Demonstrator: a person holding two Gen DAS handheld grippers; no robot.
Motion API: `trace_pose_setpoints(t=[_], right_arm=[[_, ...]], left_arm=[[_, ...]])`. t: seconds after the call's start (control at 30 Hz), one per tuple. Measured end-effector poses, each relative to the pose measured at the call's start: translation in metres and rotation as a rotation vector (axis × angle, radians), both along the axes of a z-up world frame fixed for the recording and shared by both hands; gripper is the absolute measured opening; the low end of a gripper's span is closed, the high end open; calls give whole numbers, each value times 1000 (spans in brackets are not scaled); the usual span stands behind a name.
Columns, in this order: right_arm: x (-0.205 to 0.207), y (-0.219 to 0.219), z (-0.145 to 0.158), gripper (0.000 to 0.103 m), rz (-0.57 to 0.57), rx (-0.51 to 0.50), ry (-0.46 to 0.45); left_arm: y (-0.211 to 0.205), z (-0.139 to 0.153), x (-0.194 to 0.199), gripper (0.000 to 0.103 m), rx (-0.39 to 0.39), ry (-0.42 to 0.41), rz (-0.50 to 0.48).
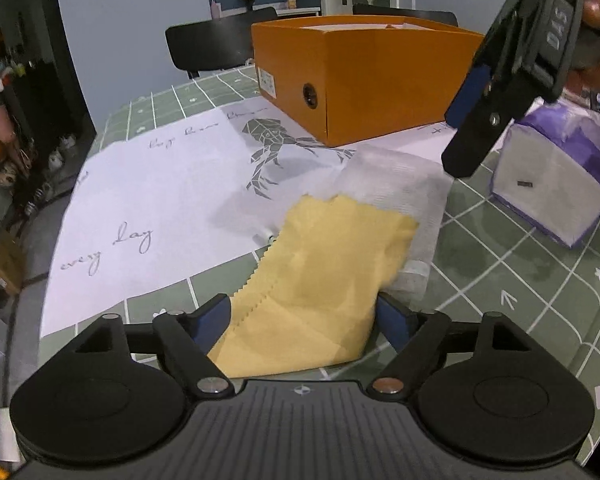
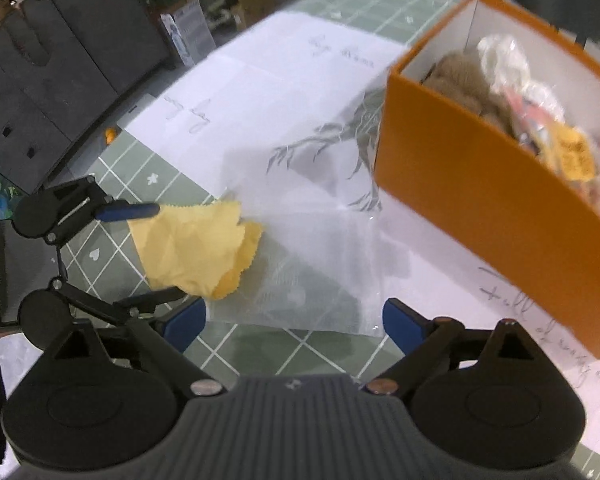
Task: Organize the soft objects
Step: 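Grasp the yellow cloth with the left gripper while the right grasps the clear plastic bag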
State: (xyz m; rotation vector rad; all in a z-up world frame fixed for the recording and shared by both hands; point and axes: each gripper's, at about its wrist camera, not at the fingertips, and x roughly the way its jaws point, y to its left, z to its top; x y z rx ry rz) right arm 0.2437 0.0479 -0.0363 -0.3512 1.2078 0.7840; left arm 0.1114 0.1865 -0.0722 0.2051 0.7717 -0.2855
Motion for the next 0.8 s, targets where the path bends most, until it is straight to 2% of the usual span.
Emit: trace_pose_setpoints(t=[0.03,0.1,0.2,0.27,0.37,0.43,0.57,0.8], right_arm=[[3,3,-2,96,-4,-6,9],[10,8,-6,98,-24,-10,25],[23,14,-16,98,-90,-10,64],[30,17,-23,98,-129,-22,87],[36,21,-30,98,-166,-40,98],[37,23,-34,98,-192,-49,95],[41,31,-42,98,-212,-69,129],[31,57,-53,100,-138,-107,89]], left_arm=[[4,-1,2,95,-26,10,4],[8,-2,3,88,-53,7,9],[12,1,1,65,-62,-4,42],[18,3,0,42,-66,-10,69],[26,4,-3,20,-74,-19,106],[29,5,-5,15,-78,-21,118],[35,4,-7,13,-108,-26,129],[36,3,-6,13,-114,-31,131]])
